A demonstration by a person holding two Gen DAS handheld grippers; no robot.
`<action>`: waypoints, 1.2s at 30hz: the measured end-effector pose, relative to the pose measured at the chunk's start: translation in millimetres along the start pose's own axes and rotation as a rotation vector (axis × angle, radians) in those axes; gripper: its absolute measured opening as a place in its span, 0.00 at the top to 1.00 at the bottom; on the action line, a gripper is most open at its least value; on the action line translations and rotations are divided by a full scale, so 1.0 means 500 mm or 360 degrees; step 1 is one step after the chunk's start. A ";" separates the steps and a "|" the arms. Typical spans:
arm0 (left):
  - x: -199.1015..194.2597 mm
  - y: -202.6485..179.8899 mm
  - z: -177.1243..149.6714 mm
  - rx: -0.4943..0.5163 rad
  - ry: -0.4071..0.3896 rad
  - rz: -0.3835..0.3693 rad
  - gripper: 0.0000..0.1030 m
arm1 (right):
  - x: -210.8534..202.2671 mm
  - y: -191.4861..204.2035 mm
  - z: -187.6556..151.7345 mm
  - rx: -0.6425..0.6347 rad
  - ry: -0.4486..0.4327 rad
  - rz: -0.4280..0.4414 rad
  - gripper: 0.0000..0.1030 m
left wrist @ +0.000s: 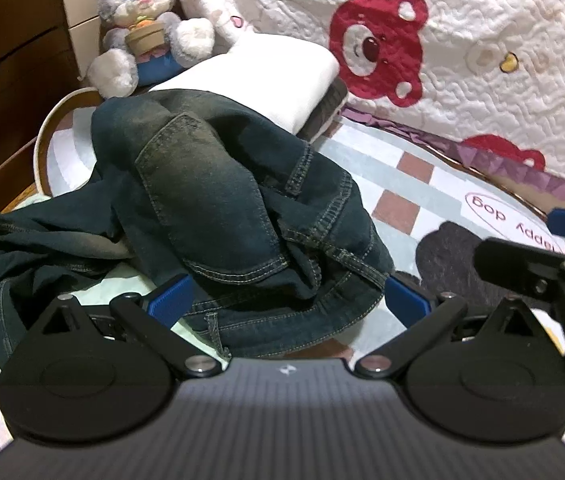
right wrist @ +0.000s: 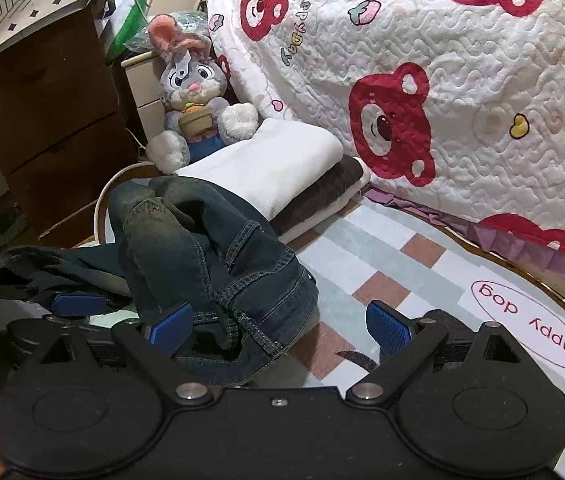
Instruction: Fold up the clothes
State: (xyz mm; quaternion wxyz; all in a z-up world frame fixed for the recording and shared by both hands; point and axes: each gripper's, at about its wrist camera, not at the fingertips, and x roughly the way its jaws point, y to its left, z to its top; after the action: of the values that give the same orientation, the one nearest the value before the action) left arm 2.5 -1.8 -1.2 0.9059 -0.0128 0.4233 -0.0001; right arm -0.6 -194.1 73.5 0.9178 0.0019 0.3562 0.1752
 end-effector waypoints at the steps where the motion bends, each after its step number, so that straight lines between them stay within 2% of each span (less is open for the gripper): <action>1: 0.002 -0.001 0.001 -0.0003 0.0009 0.0002 0.00 | 0.001 -0.001 -0.001 0.0012 0.0001 0.0005 0.07; 3: 0.008 -0.007 0.004 -0.0015 0.0030 -0.0004 0.00 | 0.002 -0.002 -0.002 0.0037 0.0003 0.0015 0.07; 5: 0.001 0.011 0.003 -0.0066 -0.0010 -0.0041 0.00 | 0.003 -0.004 -0.003 0.0062 0.0005 0.0025 0.07; 11: 0.005 0.023 -0.002 -0.0076 -0.0019 -0.0009 0.00 | 0.011 -0.022 -0.004 0.0129 0.0046 0.0097 0.07; 36: -0.003 0.015 -0.009 -0.0064 -0.0021 -0.0035 0.00 | 0.014 -0.028 -0.015 0.0126 0.0069 0.0080 0.07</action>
State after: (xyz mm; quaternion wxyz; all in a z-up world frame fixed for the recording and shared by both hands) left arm -2.0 5.7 -3.1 0.9081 -0.0358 0.4171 -0.0014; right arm 3.9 -206.1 61.6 0.9043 0.0433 0.3826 0.1842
